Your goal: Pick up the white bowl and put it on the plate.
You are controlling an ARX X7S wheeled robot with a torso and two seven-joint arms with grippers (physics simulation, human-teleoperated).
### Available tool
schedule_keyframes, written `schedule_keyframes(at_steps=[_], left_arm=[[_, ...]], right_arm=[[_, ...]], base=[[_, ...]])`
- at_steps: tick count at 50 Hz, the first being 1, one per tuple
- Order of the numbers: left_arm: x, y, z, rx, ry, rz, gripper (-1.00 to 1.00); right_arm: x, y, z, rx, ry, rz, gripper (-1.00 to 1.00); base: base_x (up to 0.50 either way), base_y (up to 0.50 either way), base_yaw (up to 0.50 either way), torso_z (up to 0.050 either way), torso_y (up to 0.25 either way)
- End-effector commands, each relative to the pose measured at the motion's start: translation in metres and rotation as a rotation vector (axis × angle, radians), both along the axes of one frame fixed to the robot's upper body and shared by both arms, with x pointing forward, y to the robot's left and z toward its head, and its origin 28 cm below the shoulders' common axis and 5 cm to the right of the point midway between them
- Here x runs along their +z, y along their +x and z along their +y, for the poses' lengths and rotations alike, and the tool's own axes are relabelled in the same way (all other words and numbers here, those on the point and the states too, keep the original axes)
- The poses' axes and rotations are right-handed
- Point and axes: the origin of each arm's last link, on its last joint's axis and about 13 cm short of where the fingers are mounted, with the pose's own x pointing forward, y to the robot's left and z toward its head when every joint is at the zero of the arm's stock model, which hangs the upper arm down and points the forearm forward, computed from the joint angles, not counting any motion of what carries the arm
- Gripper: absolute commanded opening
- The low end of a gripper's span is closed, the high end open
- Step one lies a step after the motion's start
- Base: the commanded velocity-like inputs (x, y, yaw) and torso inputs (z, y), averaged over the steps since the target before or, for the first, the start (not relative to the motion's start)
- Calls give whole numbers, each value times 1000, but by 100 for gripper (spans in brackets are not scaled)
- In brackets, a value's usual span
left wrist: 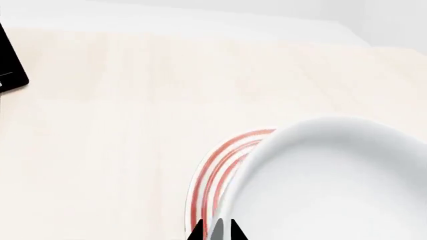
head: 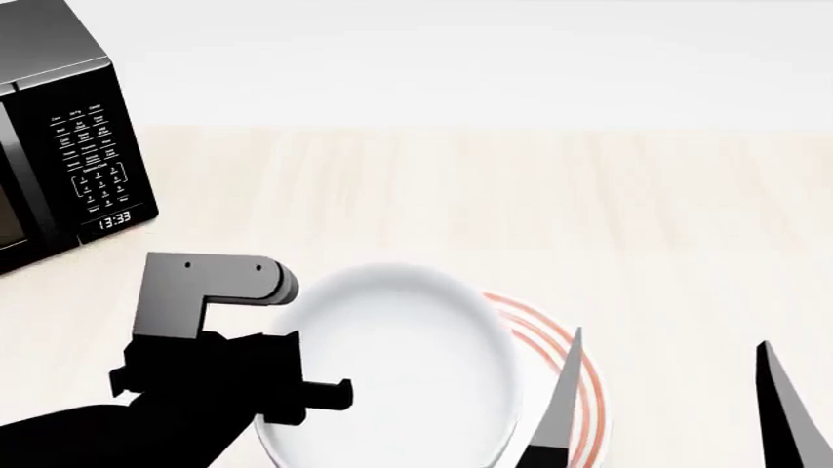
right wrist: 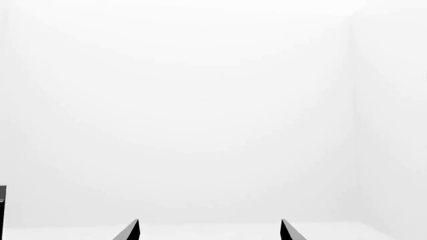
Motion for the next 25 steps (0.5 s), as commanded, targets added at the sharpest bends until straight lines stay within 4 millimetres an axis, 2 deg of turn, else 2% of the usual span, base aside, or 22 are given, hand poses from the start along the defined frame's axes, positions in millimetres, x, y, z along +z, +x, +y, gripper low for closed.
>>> schedule_keyframes(at_steps=[1, 25], left_arm=[[8, 0, -15, -75, -96, -5, -100], [7, 11, -34, -88, -112, 10, -100]], right_arm=[[2, 0, -2, -2, 1, -18, 100], [3, -1, -2, -2, 1, -22, 100]], base=[[0, 0, 0, 0, 10], [0, 0, 0, 0, 0]])
